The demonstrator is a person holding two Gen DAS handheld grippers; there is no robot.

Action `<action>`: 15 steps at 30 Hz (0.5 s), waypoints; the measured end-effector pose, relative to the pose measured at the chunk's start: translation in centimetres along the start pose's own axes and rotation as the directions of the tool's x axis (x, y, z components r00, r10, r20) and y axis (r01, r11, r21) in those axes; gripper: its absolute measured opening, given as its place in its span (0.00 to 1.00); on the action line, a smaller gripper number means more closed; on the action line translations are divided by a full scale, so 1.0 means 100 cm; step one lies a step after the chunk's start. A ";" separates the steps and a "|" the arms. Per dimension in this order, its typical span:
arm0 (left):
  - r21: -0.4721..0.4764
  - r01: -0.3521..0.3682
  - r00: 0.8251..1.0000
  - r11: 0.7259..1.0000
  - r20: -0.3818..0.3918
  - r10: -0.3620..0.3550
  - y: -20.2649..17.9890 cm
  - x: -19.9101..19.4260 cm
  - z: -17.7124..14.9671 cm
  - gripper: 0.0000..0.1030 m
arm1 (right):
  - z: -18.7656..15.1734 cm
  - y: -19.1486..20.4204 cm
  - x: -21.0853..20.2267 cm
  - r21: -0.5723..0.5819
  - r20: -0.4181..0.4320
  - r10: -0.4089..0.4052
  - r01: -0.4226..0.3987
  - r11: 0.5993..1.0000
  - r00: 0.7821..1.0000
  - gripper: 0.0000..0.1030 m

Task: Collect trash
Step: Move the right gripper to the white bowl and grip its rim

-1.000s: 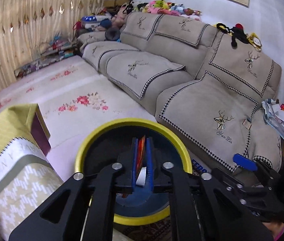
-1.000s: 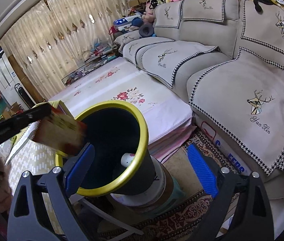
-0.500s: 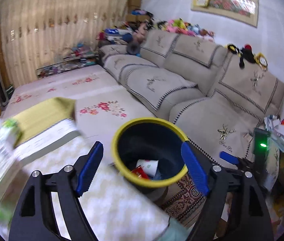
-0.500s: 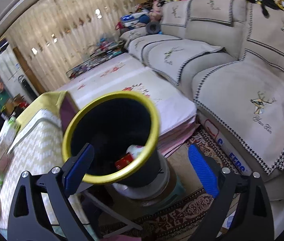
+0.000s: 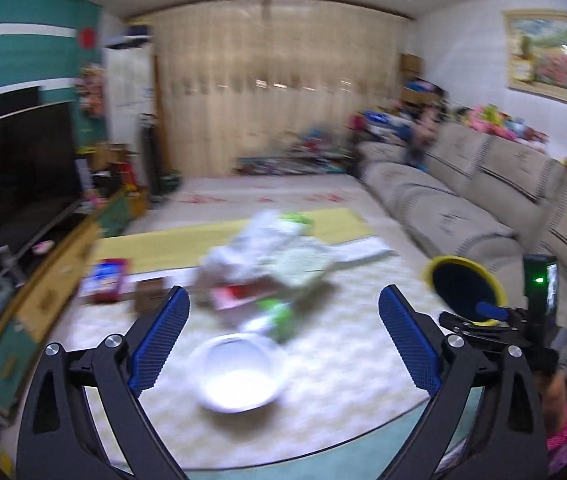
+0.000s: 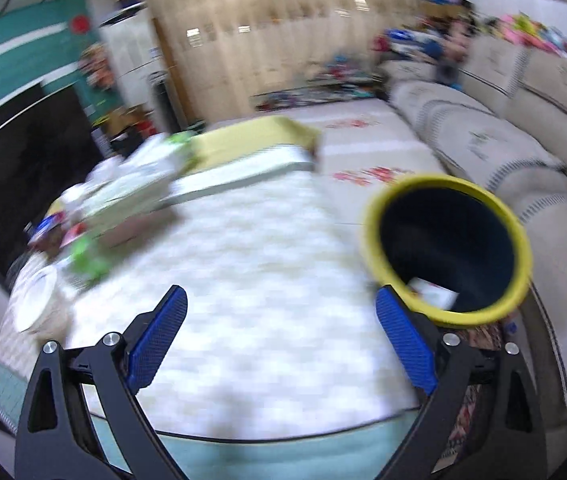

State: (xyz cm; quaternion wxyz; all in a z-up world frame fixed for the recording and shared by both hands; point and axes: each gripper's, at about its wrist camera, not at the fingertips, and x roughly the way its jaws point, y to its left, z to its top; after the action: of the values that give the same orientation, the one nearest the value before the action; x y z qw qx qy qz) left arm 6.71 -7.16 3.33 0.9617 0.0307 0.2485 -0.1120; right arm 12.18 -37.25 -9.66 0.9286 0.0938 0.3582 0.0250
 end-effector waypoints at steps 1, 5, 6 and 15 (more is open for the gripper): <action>-0.021 -0.036 0.999 0.999 0.006 0.036 0.019 -0.009 -0.006 0.92 | 0.002 0.016 0.002 -0.024 -0.005 0.024 -0.024 0.999 1.000 0.88; -0.092 -0.086 0.996 0.992 0.000 0.087 0.072 -0.022 -0.025 0.93 | 0.010 0.086 0.008 -0.110 -0.035 0.141 -0.144 0.983 0.989 0.86; -0.109 -0.096 0.995 0.989 -0.008 0.096 0.084 -0.023 -0.029 0.93 | 0.012 0.101 0.011 -0.130 -0.043 0.155 -0.159 0.979 0.987 0.85; -0.222 -0.111 0.993 0.969 -0.063 0.099 0.142 -0.013 -0.063 0.93 | 0.007 0.182 0.059 -0.211 -0.183 0.160 -0.198 0.957 0.970 0.47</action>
State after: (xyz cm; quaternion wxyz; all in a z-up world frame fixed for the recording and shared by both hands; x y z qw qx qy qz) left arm 5.91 7.68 -1.49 0.9569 -0.0623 0.2821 -0.0313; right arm 17.39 -18.80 -9.57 0.8944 0.0164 0.4183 0.1576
